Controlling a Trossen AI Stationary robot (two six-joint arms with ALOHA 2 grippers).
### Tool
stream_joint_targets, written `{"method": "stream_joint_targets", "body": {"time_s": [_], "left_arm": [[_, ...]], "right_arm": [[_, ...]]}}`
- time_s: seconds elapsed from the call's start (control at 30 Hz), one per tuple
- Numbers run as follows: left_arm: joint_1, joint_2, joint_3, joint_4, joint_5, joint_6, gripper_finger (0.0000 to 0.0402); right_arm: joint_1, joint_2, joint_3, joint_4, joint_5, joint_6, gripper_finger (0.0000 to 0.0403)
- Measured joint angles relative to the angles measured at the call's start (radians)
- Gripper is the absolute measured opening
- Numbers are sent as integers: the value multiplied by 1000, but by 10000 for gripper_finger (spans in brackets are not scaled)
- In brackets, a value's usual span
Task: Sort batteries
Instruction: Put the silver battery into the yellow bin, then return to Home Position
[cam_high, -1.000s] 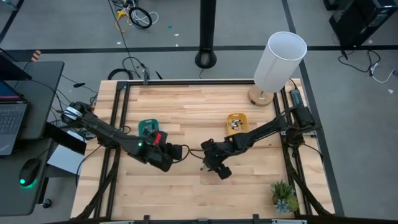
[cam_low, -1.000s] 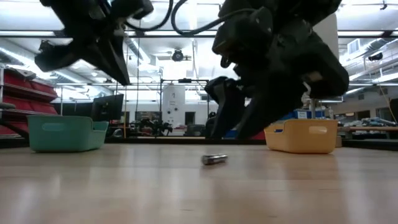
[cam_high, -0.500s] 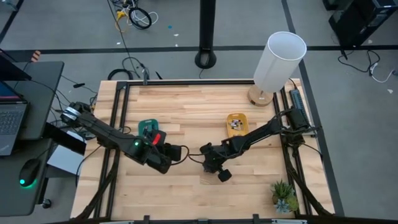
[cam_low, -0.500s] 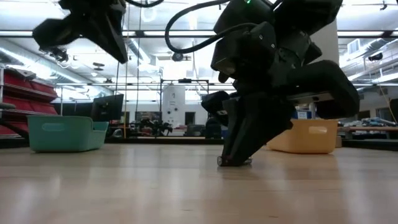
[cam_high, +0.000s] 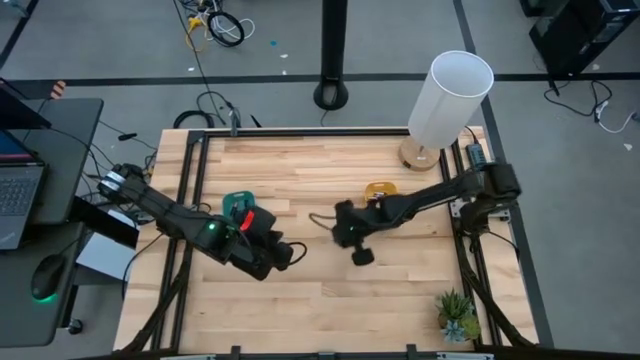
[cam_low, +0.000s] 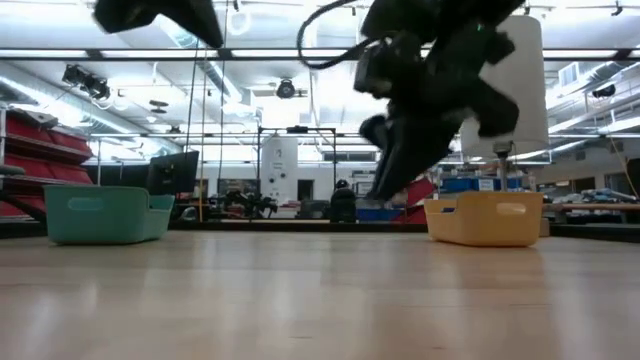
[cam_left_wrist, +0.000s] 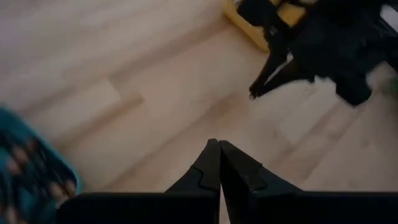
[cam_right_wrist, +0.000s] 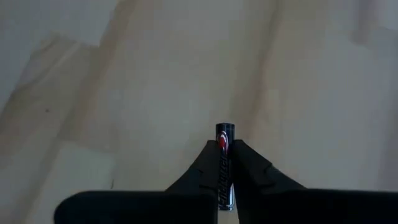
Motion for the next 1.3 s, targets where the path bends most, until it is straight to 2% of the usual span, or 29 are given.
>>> {"method": "stream_joint_targets", "body": {"time_s": [0.17, 0.37, 0.43, 0.53, 0.77, 0.83, 0.93, 1.07, 1.2, 1.3], "left_arm": [[22, 0, 22, 32, -89, 204, 15], [43, 0, 22, 117, -99, 357, 15], [43, 0, 22, 139, -98, 401, 15], [43, 0, 22, 165, -89, 475, 15], [43, -25, 23, 145, -83, 726, 15], [43, -46, 39, 134, -136, 758, 15], [43, -76, 82, 129, -269, 753, 15], [40, -115, 139, 97, -385, 825, 15], [22, -168, 167, 3, -459, 838, 15], [-16, -226, 167, -99, -560, 802, 15]], "right_arm": [[-83, -155, 1, -178, 55, 86, 22], [-183, -315, -5, -453, 198, 258, 33], [-218, -356, -33, -463, 212, 280, 41], [-254, -391, -89, -450, 167, 324, 50], [-259, -417, -136, -477, 141, 463, 78], [-257, -429, -117, -506, 119, 488, 92], [-257, -470, -95, -510, 85, 510, 108], [-255, -574, -88, -512, 86, 596, 109], [-197, -757, -88, -476, 103, 646, 91], [-135, -929, -121, -402, 183, 674, 70]]}}
